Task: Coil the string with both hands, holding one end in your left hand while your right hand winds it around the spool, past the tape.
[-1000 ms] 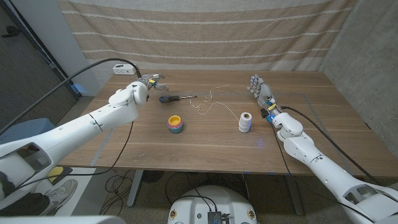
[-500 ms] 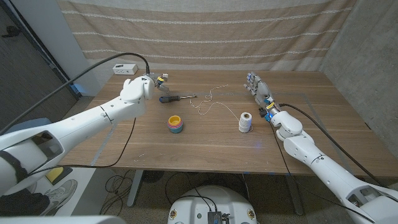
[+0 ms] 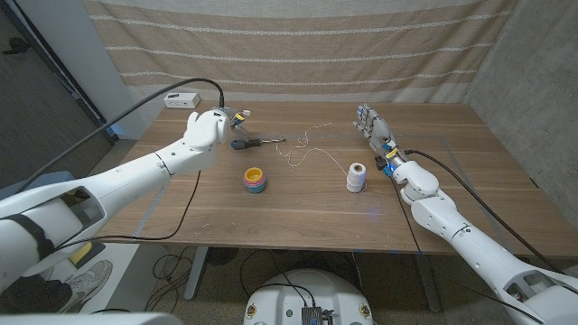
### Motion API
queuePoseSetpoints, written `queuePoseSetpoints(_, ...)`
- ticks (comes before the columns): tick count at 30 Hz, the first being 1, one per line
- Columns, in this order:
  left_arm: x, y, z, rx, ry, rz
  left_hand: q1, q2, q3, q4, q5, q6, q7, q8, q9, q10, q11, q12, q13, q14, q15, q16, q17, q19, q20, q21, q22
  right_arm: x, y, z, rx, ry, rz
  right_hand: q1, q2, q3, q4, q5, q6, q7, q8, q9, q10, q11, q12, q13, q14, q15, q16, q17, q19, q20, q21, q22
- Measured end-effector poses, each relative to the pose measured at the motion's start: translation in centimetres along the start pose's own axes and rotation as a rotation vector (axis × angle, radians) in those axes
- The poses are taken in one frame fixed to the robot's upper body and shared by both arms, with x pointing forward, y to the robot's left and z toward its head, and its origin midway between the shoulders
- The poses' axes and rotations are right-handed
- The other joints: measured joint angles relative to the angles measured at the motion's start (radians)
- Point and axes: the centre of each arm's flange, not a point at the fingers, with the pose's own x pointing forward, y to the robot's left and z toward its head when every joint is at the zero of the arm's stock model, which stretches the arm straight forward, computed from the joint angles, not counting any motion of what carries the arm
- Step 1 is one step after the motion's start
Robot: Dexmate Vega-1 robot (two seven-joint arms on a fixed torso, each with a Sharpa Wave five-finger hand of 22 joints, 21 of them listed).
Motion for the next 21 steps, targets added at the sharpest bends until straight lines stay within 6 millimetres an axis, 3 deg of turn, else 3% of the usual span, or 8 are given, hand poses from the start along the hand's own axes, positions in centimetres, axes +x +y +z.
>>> queuePoseSetpoints(3, 0.0, 0.2, 0.3, 0.009, -0.016, 0.019, 0.01, 0.003, -0.009, 0.001, 0.0, 0.015, -0.009, 0.008, 0.001, 0.019, -0.014, 0.008, 0.001, 0.019, -0.002, 0.005, 0.0, 0.01, -0.01, 0.0, 0.0, 0.0, 0.1, -0.1, -0.001, 0.004, -0.001, 0.0, 0.0, 0.0, 0.0, 0.0, 0.0, 0.0, 0.0, 0.0, 0.0, 0.0, 0.0, 0.0, 0.0, 0.0, 0.0, 0.0, 0.0, 0.0, 0.0, 0.0)
queuePoseSetpoints(4, 0.3, -0.6, 0.2, -0.002, -0.011, 0.01, 0.014, 0.005, -0.01, 0.001, 0.0, 0.016, -0.009, 0.008, 0.001, 0.023, -0.013, 0.008, 0.001, 0.024, -0.001, 0.008, 0.0, 0.018, -0.011, 0.0, 0.0, 0.0, 0.1, -0.1, -0.001, 0.005, -0.001, 0.0, 0.0, 0.0, 0.0, 0.0, 0.0, 0.0, 0.0, 0.0, 0.0, 0.0, 0.0, 0.0, 0.0, 0.0, 0.0, 0.0, 0.0, 0.0, 0.0, 0.0)
queuePoseSetpoints(11, 0.7, -1.4, 0.5, -0.014, -0.029, 0.017, 0.059, 0.012, -0.027, -0.002, 0.008, 0.035, -0.004, 0.008, 0.001, 0.05, -0.009, 0.016, 0.011, 0.054, -0.002, 0.017, 0.0, 0.116, 0.027, 0.023, 0.0, 0.1, 0.3, -0.2, -0.005, 0.01, -0.001, 0.0, 0.0, 0.0, 0.0, 0.0, 0.0, 0.0, 0.0, 0.0, 0.0, 0.0, 0.0, 0.0, 0.0, 0.0, 0.0, 0.0, 0.0, 0.0, 0.0, 0.0)
queuePoseSetpoints(21, 1.2, -2.6, 0.7, -0.024, -0.045, 0.011, 0.076, 0.029, -0.031, 0.001, 0.008, 0.041, 0.002, 0.008, 0.001, 0.055, -0.014, 0.015, 0.011, 0.057, 0.0, 0.017, 0.005, 0.126, 0.017, 0.023, 0.0, 0.3, 0.4, -0.1, -0.008, 0.011, 0.001, 0.0, 0.0, 0.0, 0.0, 0.0, 0.004, -0.004, 0.0, 0.0, 0.0, 0.0, 0.0, 0.0, 0.0, 0.0, 0.0, 0.0, 0.0, 0.0, 0.0, 0.0)
